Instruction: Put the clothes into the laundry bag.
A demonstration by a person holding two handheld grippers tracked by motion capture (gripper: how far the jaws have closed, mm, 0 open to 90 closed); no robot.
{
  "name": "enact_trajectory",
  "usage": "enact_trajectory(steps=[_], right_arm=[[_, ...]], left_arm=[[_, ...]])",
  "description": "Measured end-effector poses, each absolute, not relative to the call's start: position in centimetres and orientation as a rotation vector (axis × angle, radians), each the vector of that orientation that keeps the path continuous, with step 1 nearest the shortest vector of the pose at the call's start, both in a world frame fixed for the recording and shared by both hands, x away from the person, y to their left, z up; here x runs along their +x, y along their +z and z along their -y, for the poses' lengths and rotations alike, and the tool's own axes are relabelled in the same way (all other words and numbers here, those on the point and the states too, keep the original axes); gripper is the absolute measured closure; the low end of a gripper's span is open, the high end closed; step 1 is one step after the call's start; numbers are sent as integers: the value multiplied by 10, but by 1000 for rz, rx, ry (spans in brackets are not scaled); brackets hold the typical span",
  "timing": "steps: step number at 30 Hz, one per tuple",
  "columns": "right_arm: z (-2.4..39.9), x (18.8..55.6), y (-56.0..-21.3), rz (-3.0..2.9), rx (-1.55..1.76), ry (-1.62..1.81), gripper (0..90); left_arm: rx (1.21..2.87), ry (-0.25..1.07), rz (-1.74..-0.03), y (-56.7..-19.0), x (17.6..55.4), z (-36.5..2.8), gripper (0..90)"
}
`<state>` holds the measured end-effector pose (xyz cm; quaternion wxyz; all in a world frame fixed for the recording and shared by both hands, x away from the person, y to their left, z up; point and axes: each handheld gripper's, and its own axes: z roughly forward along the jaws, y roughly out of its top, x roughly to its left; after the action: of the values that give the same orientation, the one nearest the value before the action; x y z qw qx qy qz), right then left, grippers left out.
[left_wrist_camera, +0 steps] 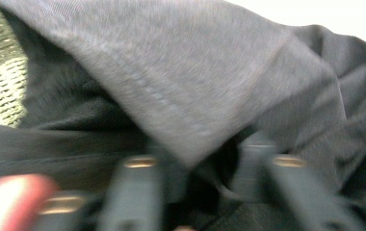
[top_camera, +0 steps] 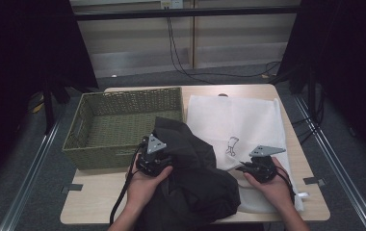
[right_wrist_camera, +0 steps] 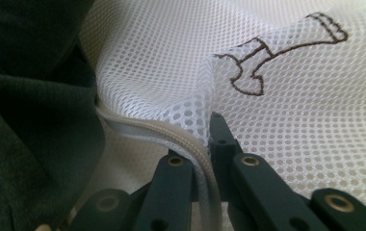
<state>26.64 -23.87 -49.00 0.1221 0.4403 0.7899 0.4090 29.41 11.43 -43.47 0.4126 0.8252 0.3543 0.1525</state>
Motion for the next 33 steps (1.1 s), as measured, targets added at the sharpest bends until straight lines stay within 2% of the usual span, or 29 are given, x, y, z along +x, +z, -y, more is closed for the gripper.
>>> enact_trajectory(steps=[5,7,11,14,16,17,18,22,26,30,33], right_arm=[[240,267,-489,-2324,1287,1218,896],[239,267,-490,-2327,1294,1215,896],[234,268,-491,-2295,1342,1234,896],[231,270,-494,-2266,1396,1288,896],[229,270,-496,-2269,1399,1265,896],[229,270,-495,-2259,1406,1265,896],[229,270,-495,-2259,1406,1265,896],[232,269,-496,-2244,1423,1267,896],[233,270,-496,-2241,1411,1265,896],[233,269,-494,-2234,1401,1268,895],[229,267,-489,-2229,1337,1256,869]], left_arm=[[2001,173,-774,-428,292,-126,872],[2031,133,-694,-426,288,-123,871],[2045,0,-402,-420,270,-104,870],[2200,-147,-304,-424,265,-79,852],[2323,-182,-326,-438,268,-63,740],[2355,-186,-350,-445,271,-58,615],[2334,-197,-376,-450,272,-57,615],[2138,-183,-432,-444,271,-76,428],[2037,-113,-491,-426,273,-107,280],[1946,-76,-499,-403,276,-123,224],[1967,-73,-505,-397,283,-107,201]])
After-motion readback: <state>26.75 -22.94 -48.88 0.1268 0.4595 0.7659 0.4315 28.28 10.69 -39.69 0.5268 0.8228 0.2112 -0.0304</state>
